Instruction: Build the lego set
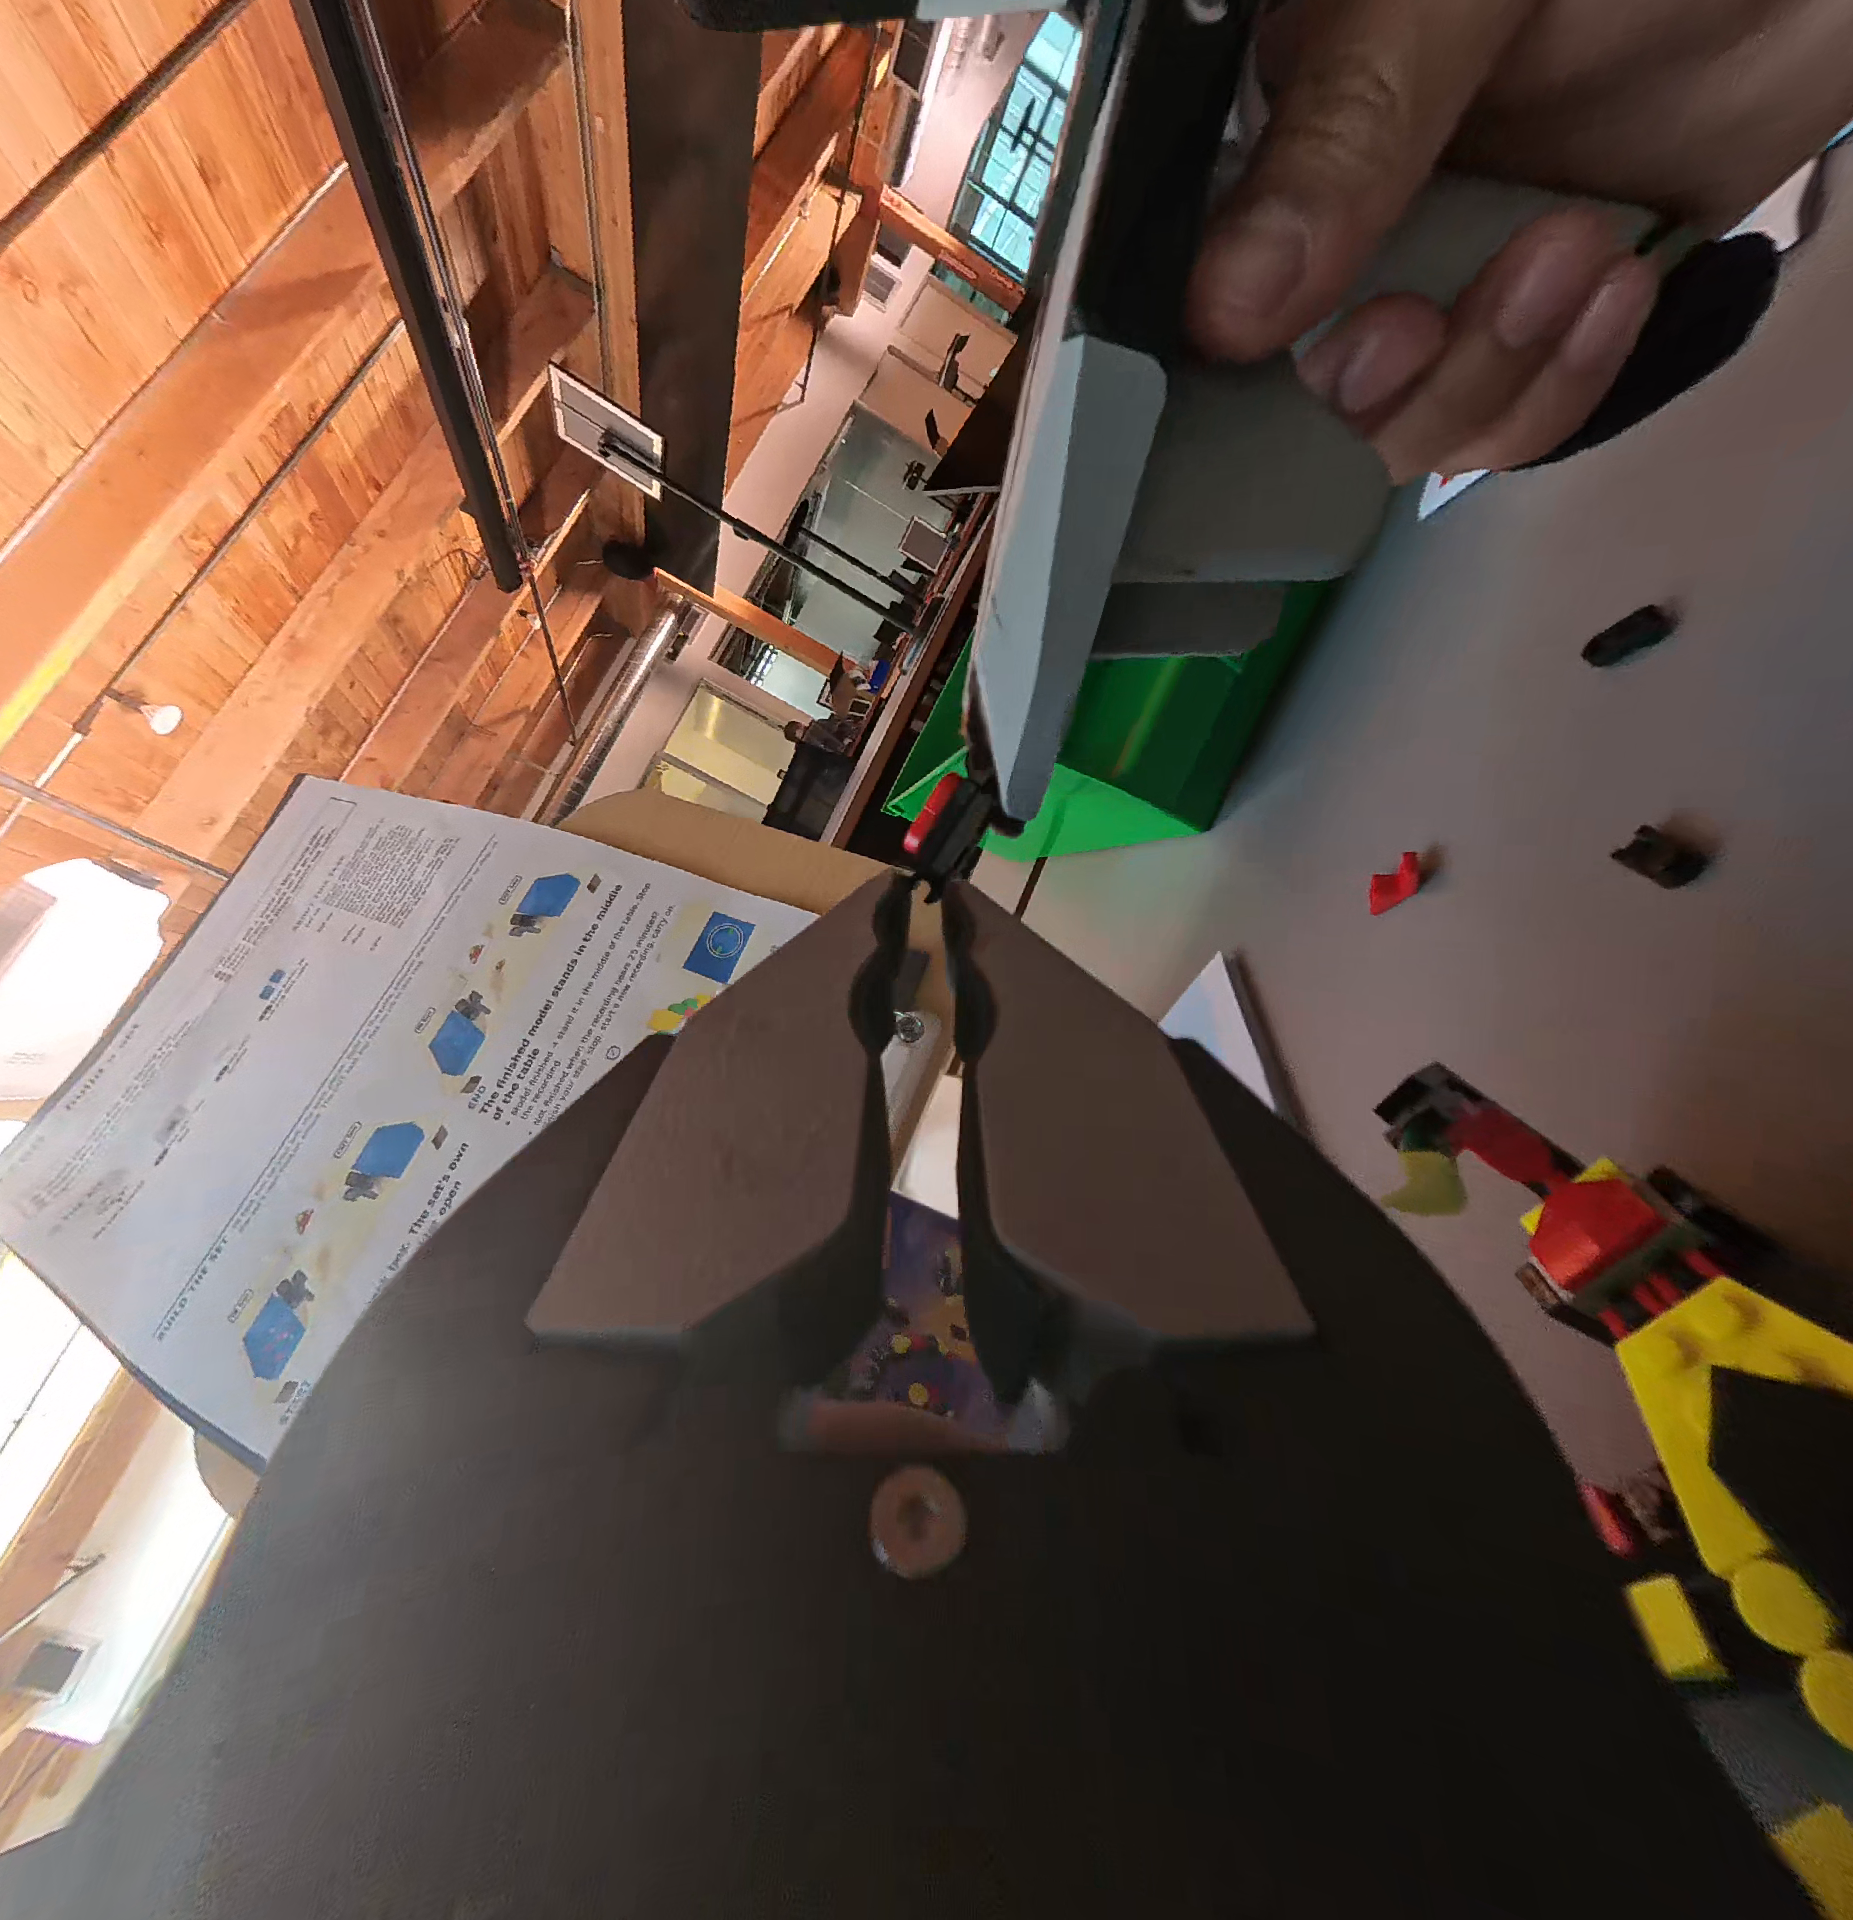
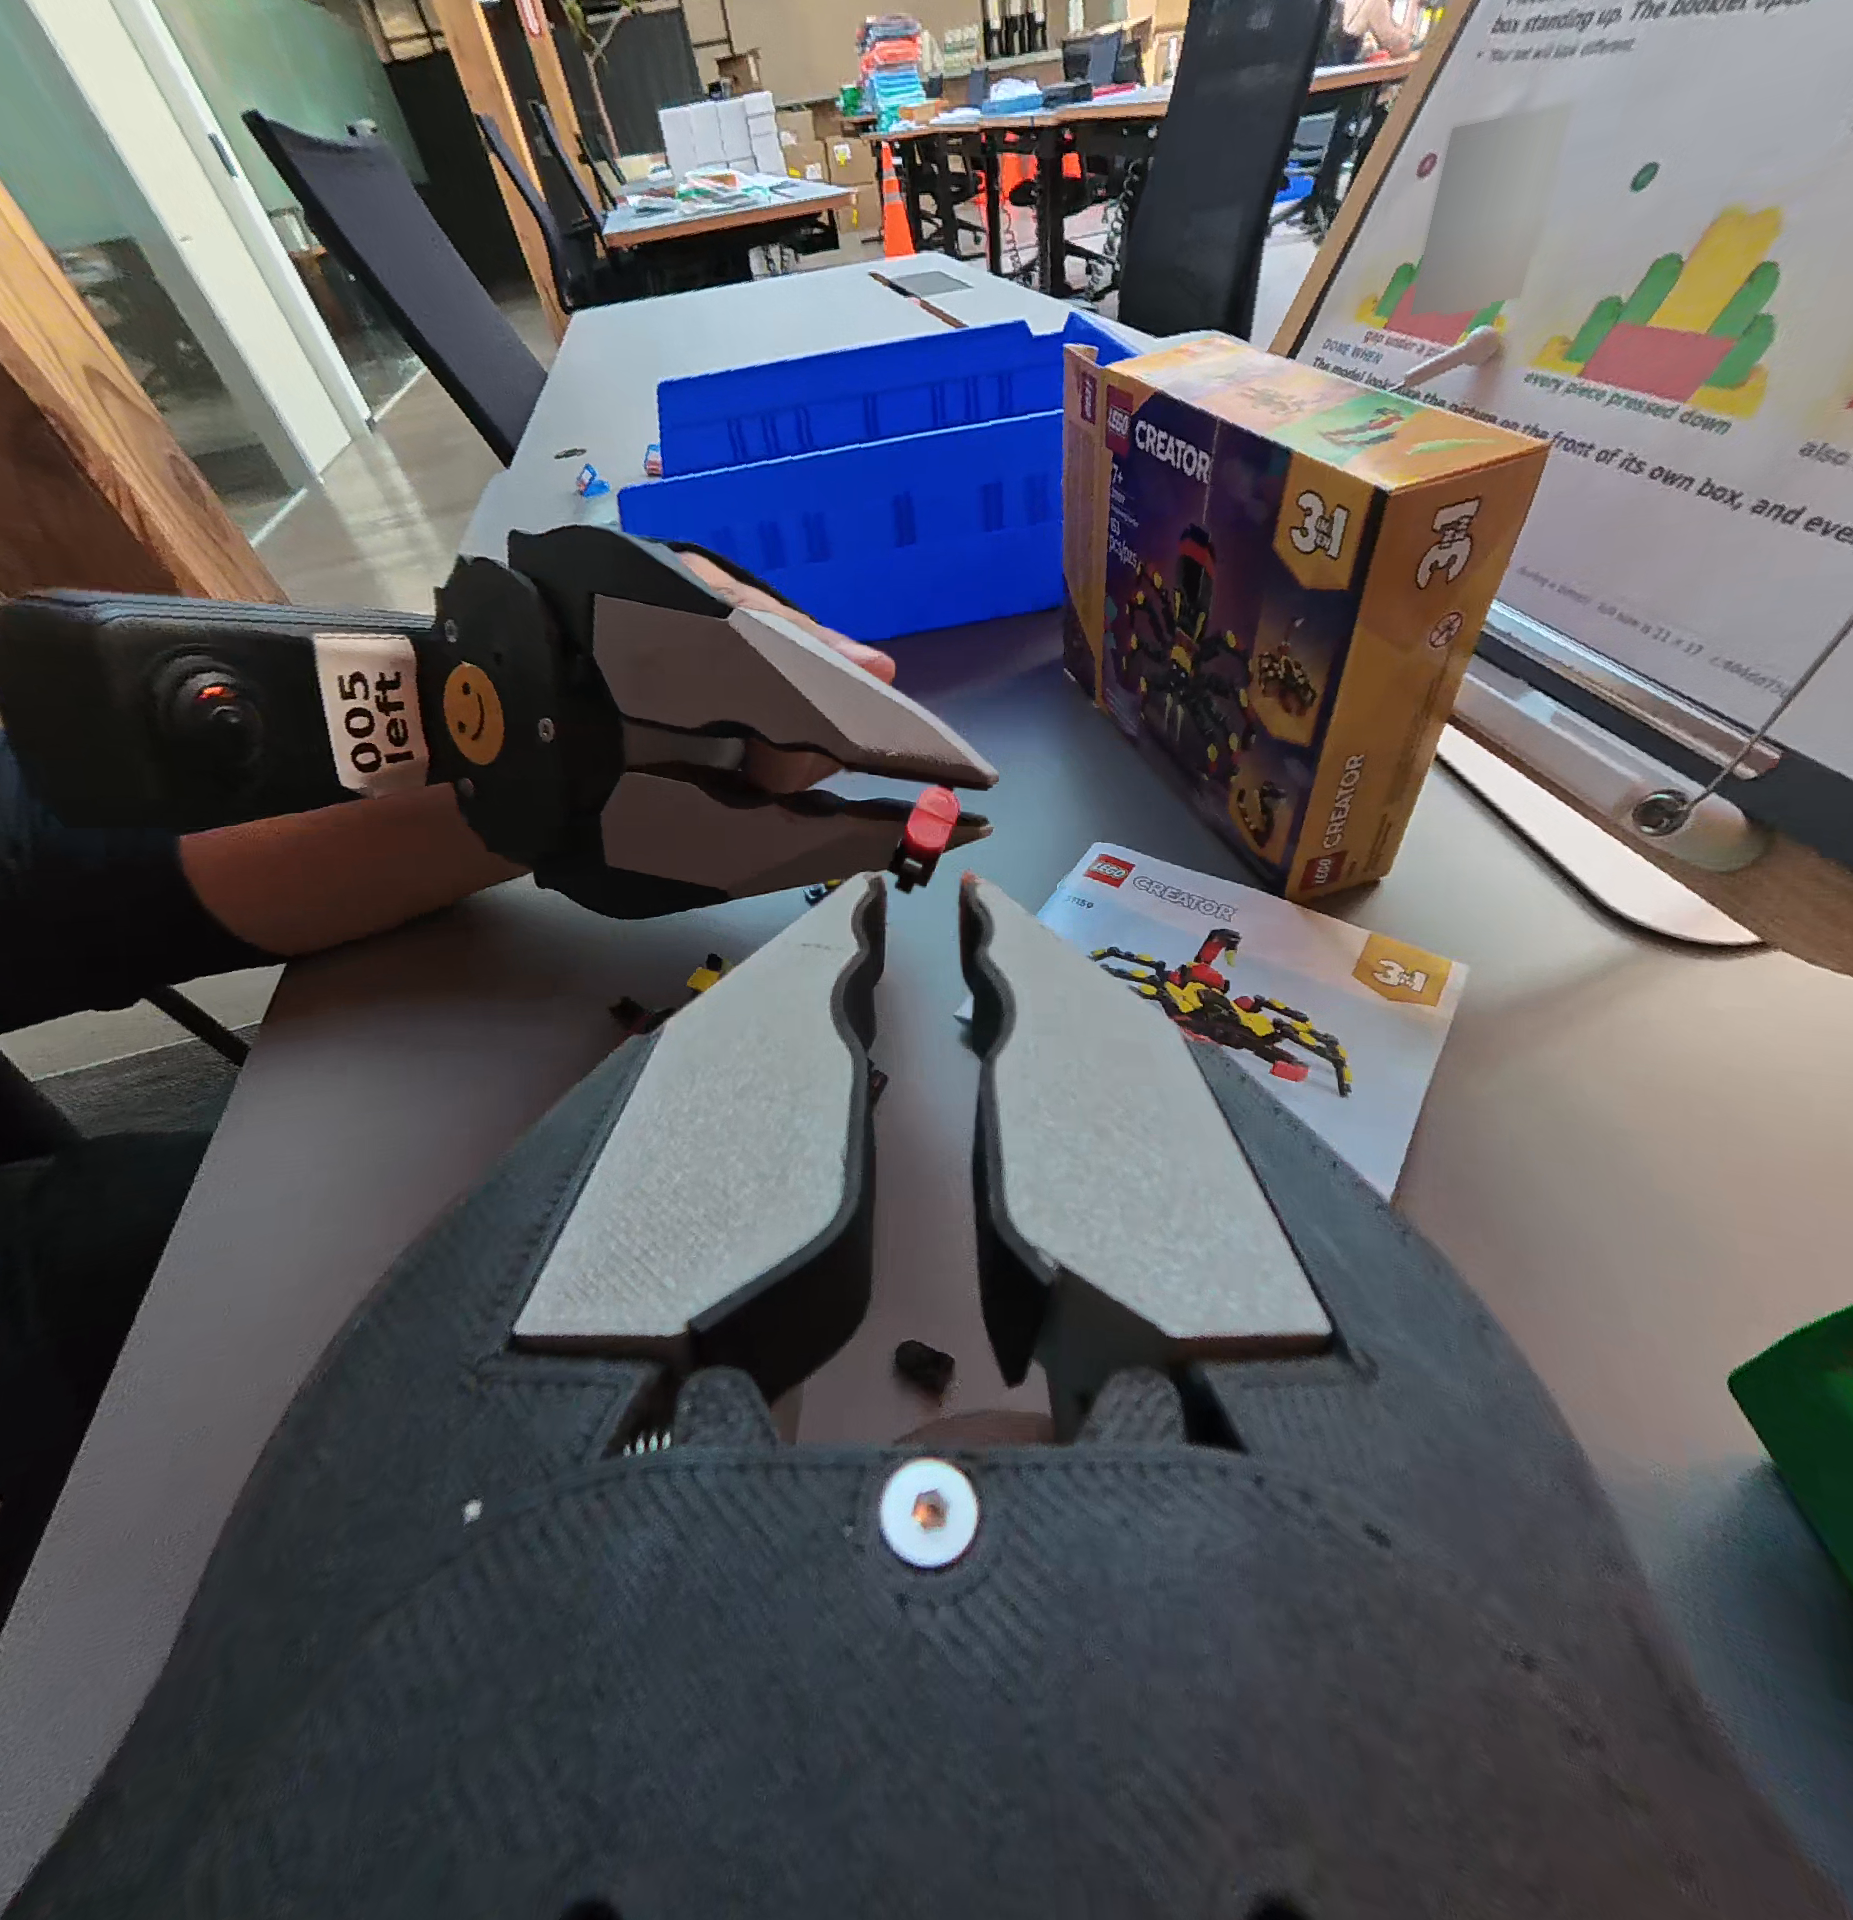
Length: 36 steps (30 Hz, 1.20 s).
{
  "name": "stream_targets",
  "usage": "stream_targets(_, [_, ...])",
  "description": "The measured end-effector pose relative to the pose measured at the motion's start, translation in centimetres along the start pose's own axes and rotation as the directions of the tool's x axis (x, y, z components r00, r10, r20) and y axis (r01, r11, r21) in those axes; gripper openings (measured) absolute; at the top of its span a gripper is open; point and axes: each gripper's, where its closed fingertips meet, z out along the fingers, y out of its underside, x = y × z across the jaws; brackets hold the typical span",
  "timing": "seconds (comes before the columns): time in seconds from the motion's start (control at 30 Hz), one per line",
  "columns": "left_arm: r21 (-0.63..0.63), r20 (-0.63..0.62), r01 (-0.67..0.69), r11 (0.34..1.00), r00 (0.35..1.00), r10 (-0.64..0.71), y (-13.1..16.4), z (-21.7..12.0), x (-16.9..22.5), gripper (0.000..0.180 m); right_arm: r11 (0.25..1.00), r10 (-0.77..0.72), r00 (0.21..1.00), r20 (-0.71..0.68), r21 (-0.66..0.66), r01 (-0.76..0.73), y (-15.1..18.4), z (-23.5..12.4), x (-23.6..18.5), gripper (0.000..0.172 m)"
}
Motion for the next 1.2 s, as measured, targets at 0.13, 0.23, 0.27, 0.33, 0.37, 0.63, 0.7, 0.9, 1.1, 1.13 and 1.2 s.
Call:
stream_targets(0.13, [-0.008,-0.008,-0.018,1.000,1.000,0.018,0.1,0.1,0.3,0.003,1.000,-0.001,1.000,-0.018,-0.004,0.001,0.0,-0.2,0.3,0.011])
stream_targets(0.23, [-0.028,-0.010,-0.024,0.999,1.000,0.024,0.5,0.1,0.3,0.003,1.000,0.017,1.000,-0.019,0.010,-0.017,-0.2,-0.5,0.5,0.011])
stream_targets(0.27, [-0.032,-0.014,-0.027,0.999,1.000,0.027,0.6,0.1,0.4,0.003,1.000,0.026,1.000,-0.014,0.012,-0.026,-0.2,-0.6,0.5,0.010])
stream_targets(0.33, [-0.038,-0.022,-0.035,0.999,0.999,0.034,0.7,0.2,0.6,0.003,0.999,0.038,0.999,-0.016,0.015,-0.038,-0.2,-0.7,0.7,0.009])
stream_targets(0.37, [-0.041,-0.023,-0.041,0.998,0.999,0.040,0.7,0.2,0.7,0.003,0.999,0.042,0.999,-0.017,0.015,-0.042,-0.2,-0.7,0.8,0.007])
stream_targets(0.63, [-0.052,-0.027,-0.045,0.998,0.999,0.044,0.9,0.3,0.8,0.003,0.998,0.059,0.998,-0.022,-0.013,-0.059,0.4,-0.5,0.9,0.000])
stream_targets(0.7, [-0.052,-0.027,-0.039,0.998,0.999,0.038,0.9,0.3,0.8,0.003,0.997,0.071,0.997,-0.020,-0.019,-0.071,0.5,-0.4,1.0,0.000])
stream_targets(0.9, [-0.054,-0.033,-0.035,0.998,0.999,0.033,0.9,0.3,0.8,0.003,0.995,0.095,0.995,-0.009,-0.013,-0.095,0.5,-0.4,1.0,0.000])
stream_targets(1.1, [-0.067,-0.026,-0.065,0.996,0.998,0.064,1.0,0.3,0.8,0.002,0.994,0.109,0.994,-0.008,-0.020,-0.109,0.7,-0.3,1.0,0.000])
stream_targets(1.13, [-0.069,-0.022,-0.064,0.996,0.998,0.063,1.1,0.3,0.8,0.002,0.994,0.105,0.994,-0.014,-0.017,-0.105,0.6,-0.3,1.1,0.000])
stream_targets(1.2, [-0.071,-0.012,-0.046,0.996,0.999,0.046,1.1,0.3,0.7,0.003,0.995,0.101,0.995,-0.019,-0.011,-0.101,0.5,-0.2,1.1,0.000])
